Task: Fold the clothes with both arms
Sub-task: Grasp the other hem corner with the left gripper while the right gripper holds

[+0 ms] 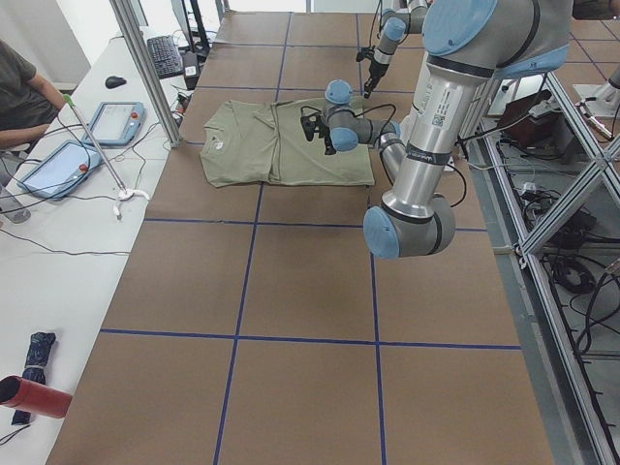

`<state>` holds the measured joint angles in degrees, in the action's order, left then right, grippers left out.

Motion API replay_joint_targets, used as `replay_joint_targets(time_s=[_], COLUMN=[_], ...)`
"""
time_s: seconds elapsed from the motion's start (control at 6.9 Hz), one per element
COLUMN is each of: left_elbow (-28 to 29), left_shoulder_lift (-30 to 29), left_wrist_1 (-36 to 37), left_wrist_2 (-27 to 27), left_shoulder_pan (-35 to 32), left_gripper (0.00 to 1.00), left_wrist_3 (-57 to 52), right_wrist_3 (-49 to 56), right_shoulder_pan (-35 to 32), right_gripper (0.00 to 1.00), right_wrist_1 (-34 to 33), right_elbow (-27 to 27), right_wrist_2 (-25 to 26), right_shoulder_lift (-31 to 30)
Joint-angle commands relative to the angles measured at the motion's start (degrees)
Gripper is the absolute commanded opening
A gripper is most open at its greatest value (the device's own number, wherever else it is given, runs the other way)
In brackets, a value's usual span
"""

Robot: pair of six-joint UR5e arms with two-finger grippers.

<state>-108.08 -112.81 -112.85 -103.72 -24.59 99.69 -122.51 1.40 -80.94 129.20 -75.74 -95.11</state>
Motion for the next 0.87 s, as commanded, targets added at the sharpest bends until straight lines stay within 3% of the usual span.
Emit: replay_joint_targets(time_s=[0.0, 0.29, 0.72], left_elbow=[-7.11, -7.58, -6.79], left_shoulder_lift=[8.10, 8.48, 11.46], left_wrist_1=[1.14, 5.44, 6.15], left_wrist_2=[3.69, 9.99, 12.31], left_shoulder_pan=[5.14, 13.03, 17.37], left_gripper=[0.77, 0.77, 0.77], left_wrist_3=[2.60, 7.86, 8.42], right_wrist_3=[-0.36, -0.45, -0.45], right_shoulder_pan=[1.76, 1.59, 1.06], right_gripper=[0.00, 0.00, 0.00], right_wrist_1=[-3.25, -3.26, -3.34], right_elbow=[2.20, 2.63, 2.64], right_wrist_2=[-0.29, -0.29, -0.20], right_shoulder_lift=[0.01, -0.08, 0.10])
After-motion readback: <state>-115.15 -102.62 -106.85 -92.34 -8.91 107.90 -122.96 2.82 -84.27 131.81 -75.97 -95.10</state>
